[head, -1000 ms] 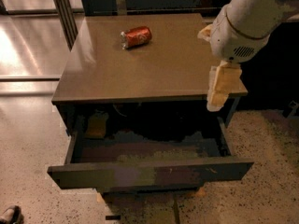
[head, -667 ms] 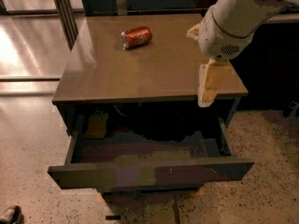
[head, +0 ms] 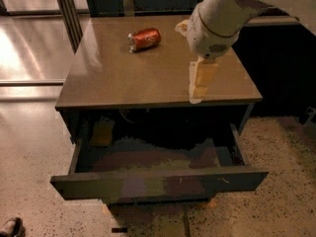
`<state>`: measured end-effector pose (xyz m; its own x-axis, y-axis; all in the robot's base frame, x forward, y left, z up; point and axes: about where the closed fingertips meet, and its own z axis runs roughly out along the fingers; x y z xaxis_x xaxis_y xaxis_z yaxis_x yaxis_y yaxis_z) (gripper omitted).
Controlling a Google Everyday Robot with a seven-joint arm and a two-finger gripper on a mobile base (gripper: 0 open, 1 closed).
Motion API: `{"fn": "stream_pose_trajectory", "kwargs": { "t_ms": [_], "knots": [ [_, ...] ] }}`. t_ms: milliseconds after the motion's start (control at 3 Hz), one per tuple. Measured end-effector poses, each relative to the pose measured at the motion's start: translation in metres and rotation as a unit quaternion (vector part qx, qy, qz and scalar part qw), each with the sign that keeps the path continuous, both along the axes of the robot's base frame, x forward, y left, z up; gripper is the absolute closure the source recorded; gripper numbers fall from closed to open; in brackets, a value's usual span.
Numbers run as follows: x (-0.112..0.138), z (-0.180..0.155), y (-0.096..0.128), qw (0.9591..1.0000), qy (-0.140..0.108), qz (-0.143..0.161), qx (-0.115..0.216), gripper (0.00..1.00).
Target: Close top drawer
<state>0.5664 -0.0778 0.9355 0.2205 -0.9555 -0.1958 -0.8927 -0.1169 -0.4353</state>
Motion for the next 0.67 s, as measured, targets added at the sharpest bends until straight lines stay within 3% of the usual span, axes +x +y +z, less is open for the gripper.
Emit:
{"fn": "stream_pose_trajectory", "kwargs": {
  "t_ms": [333,667],
  "knots": [
    [0.0158,0.0013,0.0203,0.9996,-0.025,0.016,0.004,0.0],
    [0.0158,0.0012,0.0206,0.9995,-0.025,0.016,0.003,0.0]
  ]
}}
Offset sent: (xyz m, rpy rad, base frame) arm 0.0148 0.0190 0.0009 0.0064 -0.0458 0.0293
